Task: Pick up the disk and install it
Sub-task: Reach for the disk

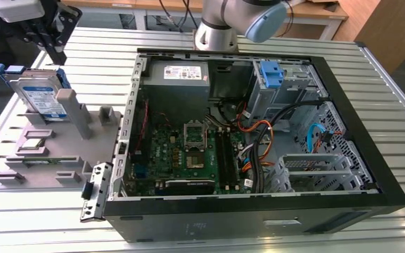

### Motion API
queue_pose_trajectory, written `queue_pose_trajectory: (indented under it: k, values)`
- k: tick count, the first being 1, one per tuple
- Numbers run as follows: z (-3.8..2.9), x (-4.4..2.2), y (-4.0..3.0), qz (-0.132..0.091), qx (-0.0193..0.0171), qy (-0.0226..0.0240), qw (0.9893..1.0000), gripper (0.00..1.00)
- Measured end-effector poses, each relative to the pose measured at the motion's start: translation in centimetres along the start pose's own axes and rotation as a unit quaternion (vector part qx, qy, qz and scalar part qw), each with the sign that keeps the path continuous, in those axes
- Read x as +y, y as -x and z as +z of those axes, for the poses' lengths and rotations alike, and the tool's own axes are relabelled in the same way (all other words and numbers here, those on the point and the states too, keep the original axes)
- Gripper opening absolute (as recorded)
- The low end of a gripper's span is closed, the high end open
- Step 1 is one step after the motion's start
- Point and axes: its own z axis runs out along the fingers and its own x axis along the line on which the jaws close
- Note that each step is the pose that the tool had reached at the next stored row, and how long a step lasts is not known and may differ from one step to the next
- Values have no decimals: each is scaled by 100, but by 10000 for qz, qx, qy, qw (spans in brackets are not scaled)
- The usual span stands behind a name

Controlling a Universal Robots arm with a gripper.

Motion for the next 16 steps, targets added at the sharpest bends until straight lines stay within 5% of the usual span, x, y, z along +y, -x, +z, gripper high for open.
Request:
queue_pose_trajectory:
  k: [8, 16]
  values:
    - [5, -3, -204, 0, 0, 0, 10000, 11]
    - [28, 72, -361, 1, 0, 0, 10000, 11]
